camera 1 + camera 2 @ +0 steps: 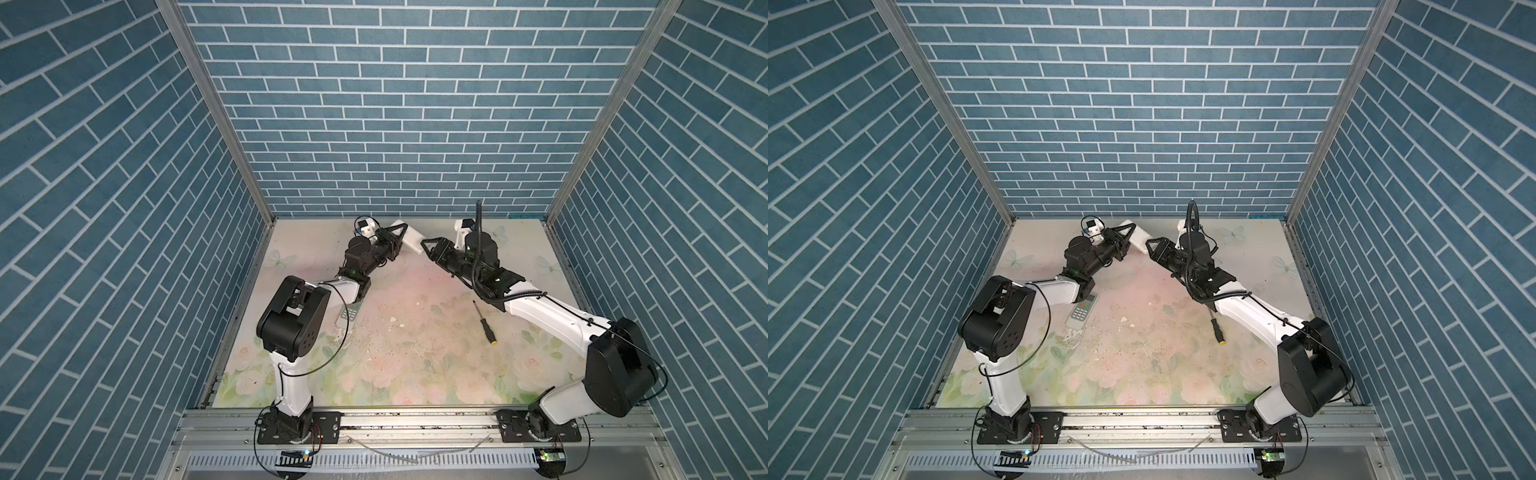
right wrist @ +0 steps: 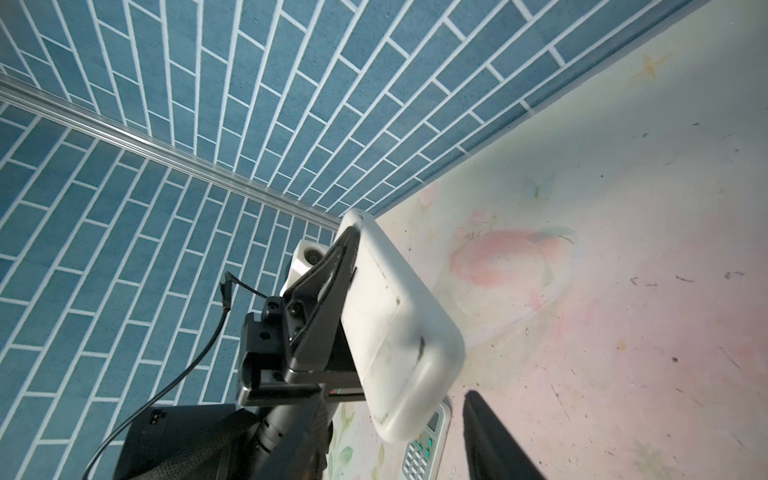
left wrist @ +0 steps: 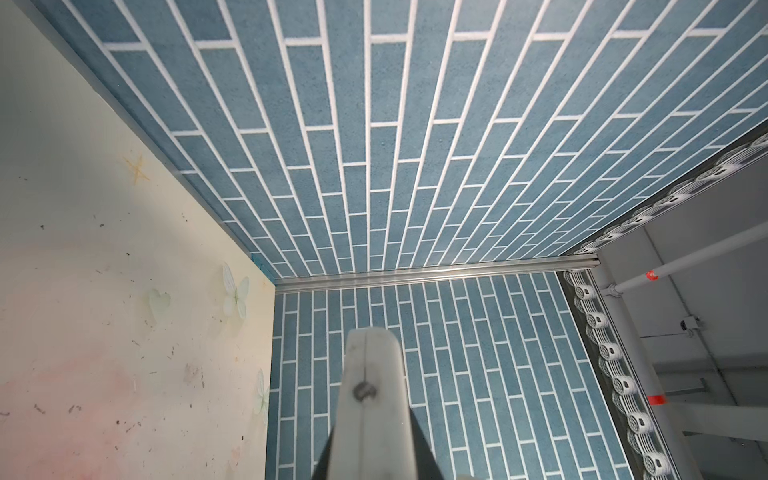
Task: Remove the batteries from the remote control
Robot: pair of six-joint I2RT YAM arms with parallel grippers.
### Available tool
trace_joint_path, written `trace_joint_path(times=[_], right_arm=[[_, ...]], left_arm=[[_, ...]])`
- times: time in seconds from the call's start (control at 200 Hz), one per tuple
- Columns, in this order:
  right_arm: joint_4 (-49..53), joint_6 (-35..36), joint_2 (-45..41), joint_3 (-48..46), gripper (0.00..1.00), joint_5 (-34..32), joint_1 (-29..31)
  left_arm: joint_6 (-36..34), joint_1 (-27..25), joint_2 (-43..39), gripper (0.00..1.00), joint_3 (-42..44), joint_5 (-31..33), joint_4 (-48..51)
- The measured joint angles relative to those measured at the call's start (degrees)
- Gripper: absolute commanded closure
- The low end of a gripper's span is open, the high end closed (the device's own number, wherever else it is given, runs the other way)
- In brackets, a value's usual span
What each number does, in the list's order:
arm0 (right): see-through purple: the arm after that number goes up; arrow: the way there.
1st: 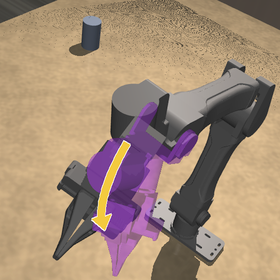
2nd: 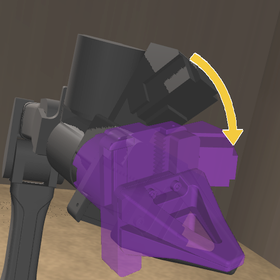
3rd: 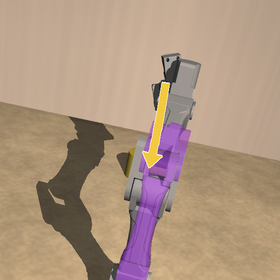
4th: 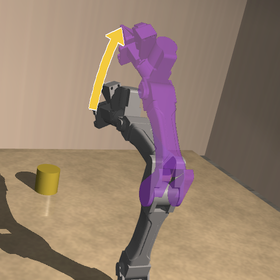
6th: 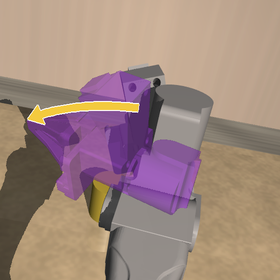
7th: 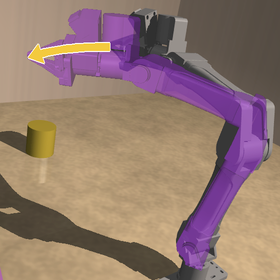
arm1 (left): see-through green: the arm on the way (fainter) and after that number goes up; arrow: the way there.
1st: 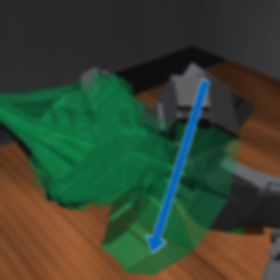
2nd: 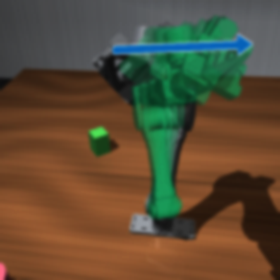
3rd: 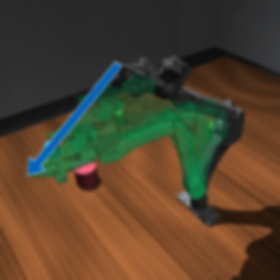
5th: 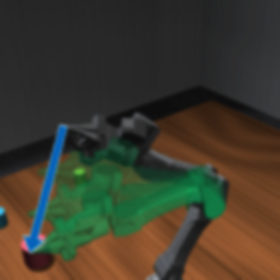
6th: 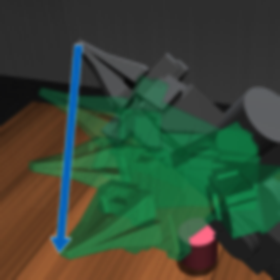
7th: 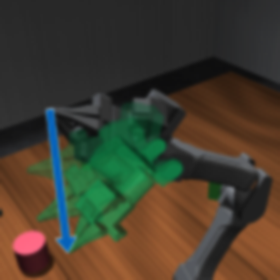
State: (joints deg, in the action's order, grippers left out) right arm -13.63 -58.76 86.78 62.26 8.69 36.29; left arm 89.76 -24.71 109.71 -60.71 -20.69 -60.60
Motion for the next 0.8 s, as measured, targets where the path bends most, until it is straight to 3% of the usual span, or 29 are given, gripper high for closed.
trace_joint_path(times=[0.32, 0.8], right_arm=[[1.25, -0.96, 2.25, 2.69, 0.56, 0.55, -0.20], [2.73, -1.03, 3.48, 3.76, 0.57, 0.61, -0.20]], left_arm=[[0.00, 0.11, 0.00, 1.00, -0.02, 1.33, -0.13], [0.04, -0.57, 0.00, 1.00, -0.68, 0.07, -0.61]])
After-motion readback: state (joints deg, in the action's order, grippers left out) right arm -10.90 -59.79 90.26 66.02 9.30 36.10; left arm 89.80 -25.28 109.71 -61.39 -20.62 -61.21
